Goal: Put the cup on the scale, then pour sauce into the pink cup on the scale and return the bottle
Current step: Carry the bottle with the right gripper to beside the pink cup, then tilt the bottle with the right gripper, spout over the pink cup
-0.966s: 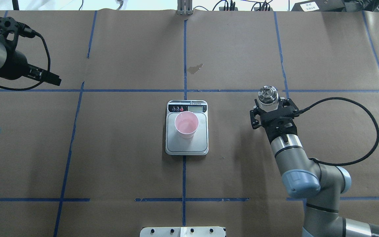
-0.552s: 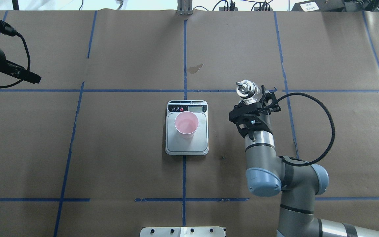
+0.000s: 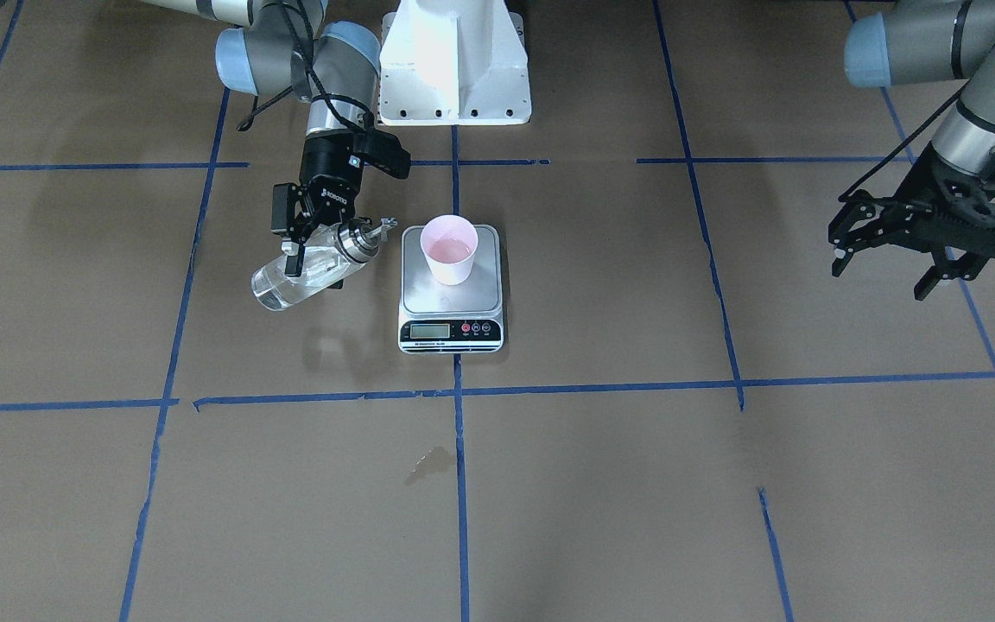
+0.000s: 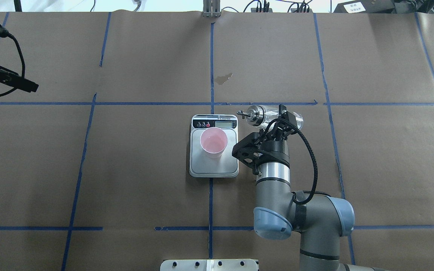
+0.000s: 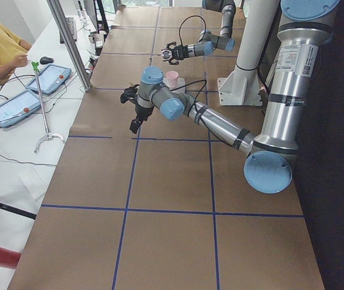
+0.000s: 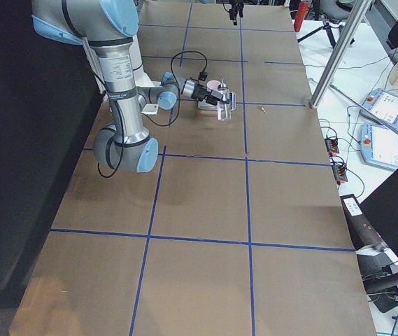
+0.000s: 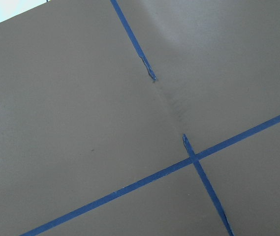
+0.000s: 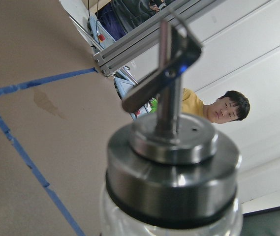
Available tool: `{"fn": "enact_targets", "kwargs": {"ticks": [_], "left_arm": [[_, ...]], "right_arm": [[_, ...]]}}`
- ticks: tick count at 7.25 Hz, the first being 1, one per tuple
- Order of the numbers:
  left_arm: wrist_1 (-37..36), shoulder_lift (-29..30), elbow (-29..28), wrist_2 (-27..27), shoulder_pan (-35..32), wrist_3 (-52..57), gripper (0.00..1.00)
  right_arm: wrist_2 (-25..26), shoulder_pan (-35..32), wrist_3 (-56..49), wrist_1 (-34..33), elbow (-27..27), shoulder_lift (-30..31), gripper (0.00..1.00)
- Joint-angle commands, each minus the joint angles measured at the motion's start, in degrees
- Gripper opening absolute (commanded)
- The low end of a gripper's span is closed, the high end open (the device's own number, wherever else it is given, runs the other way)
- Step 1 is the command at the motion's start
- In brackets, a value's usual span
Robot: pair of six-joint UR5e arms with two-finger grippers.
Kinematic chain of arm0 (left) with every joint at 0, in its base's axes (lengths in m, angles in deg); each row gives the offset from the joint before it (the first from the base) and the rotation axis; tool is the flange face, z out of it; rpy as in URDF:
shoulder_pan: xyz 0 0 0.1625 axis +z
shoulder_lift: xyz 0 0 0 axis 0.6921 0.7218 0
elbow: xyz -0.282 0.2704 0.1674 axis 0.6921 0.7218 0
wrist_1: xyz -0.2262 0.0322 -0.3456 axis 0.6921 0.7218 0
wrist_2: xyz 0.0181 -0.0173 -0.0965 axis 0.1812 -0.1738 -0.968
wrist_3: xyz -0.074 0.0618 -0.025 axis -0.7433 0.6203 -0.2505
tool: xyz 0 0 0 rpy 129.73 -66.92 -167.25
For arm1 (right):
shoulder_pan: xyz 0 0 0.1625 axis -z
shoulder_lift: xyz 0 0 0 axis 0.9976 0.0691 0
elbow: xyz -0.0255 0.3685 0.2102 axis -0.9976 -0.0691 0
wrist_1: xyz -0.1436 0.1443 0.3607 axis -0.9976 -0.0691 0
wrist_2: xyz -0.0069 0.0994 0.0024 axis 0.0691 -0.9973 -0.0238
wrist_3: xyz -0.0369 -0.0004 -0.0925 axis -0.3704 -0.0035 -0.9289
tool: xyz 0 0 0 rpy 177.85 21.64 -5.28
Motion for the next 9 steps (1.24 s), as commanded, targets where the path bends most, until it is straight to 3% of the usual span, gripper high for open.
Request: {"fn": "enact_targets", "kwargs": {"ticks": [1, 3, 6, 9], "left_arm": [[0.0, -0.2, 0.2, 0.0, 0.0, 0.0, 1.0], [0.0, -0.4, 0.3, 0.0, 0.0, -0.2, 1.0], [0.2, -1.2, 0.1, -1.0, 0.0, -0.2, 1.0], [0.2, -1.7, 0.1, -1.3, 0.0, -0.2, 1.0]], "right_arm": [[3.1, 0.7, -5.1, -7.2, 0.4, 0.0, 0.0], [4.8, 1.4, -9.1, -10.5, 0.6, -0.7, 0.0], [6.6, 2.1, -10.3, -10.8, 0.6, -1.1, 0.0], [7.2, 2.2, -19.5, -10.8, 0.5, -3.3, 0.0]]}}
